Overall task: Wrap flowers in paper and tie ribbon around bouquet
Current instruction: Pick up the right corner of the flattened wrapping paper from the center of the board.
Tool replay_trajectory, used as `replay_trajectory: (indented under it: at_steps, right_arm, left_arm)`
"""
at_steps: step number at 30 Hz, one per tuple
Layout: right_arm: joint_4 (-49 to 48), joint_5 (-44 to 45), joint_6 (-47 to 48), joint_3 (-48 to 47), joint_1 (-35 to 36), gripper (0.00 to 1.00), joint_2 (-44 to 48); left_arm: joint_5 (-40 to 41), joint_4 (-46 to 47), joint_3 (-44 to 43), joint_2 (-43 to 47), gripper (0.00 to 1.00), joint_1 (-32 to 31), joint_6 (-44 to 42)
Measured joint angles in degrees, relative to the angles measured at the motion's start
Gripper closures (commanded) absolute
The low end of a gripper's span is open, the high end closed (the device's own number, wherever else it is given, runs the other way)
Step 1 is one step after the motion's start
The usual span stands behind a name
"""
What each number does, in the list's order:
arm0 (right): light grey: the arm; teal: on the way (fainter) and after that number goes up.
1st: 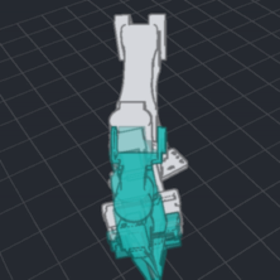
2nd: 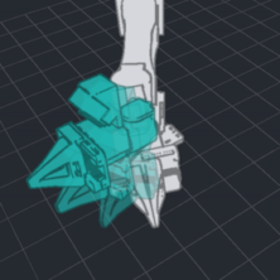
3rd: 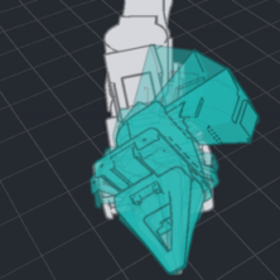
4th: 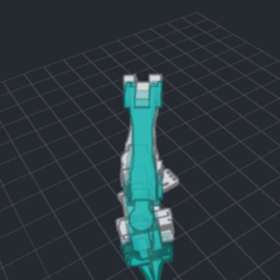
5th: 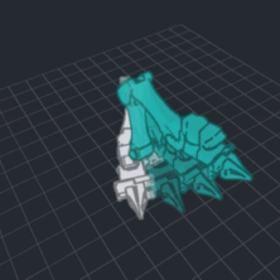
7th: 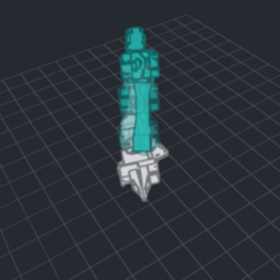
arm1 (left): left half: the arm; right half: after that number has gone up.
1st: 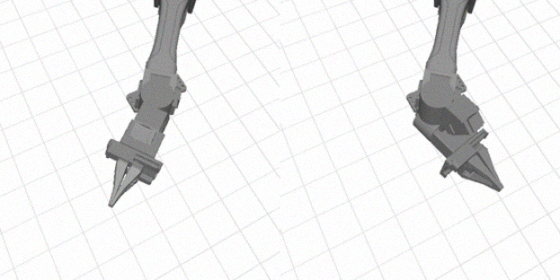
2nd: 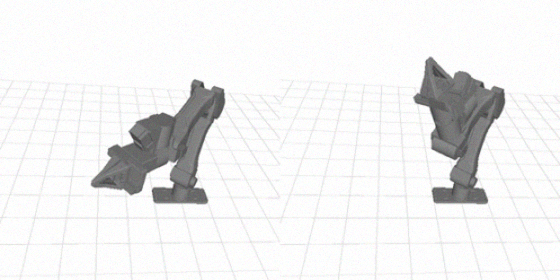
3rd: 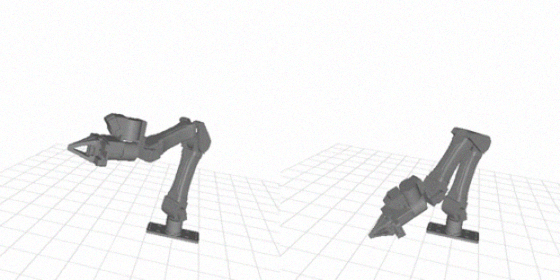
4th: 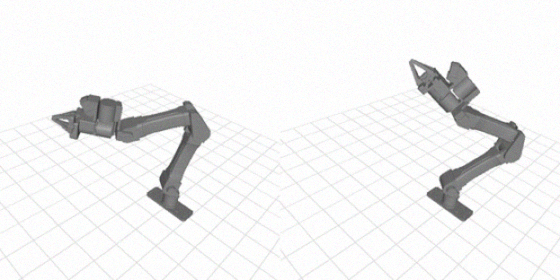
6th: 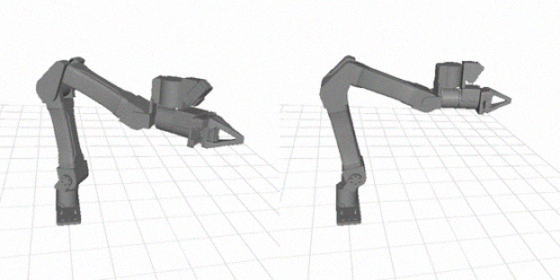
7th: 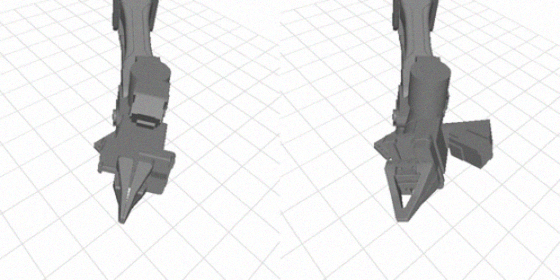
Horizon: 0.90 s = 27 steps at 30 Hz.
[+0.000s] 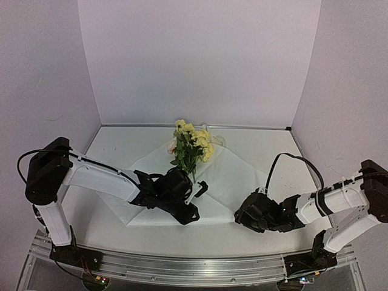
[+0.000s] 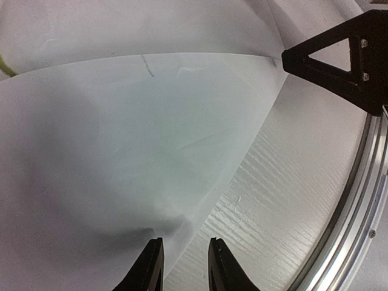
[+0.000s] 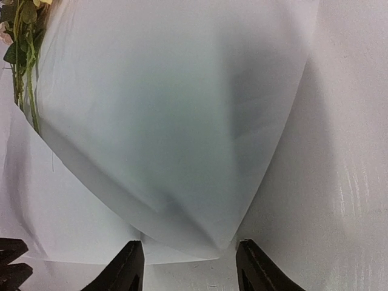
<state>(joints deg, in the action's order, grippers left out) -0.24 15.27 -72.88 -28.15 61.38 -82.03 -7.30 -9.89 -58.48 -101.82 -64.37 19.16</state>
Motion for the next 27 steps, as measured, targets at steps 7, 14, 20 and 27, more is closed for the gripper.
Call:
replay_trajectory:
  at_steps: [7, 14, 20, 27]
  right_arm:
    - [-1.2, 1.0, -2.5, 1.7, 0.8, 0.48, 1.2]
    - [-0.8, 0.6, -3.2, 2.1, 0.8, 0.54, 1.8]
    - [-0.6, 0.3, -3.8, 2.1, 0.8, 0.54, 1.8]
    - [-0.3, 0.5, -3.5, 1.7, 0.8, 0.48, 1.7]
  left_arm:
    - [3.2, 1.4, -5.2, -7.2, 0.73, -2.9, -5.0]
    - [5.8, 1.7, -8.9, -12.2, 0.77, -3.5, -7.9]
    - [7.8, 2.2, -10.1, -13.5, 0.79, -3.6, -8.8]
    - [8.0, 2.7, -10.1, -13.7, 0.79, -3.6, -8.7]
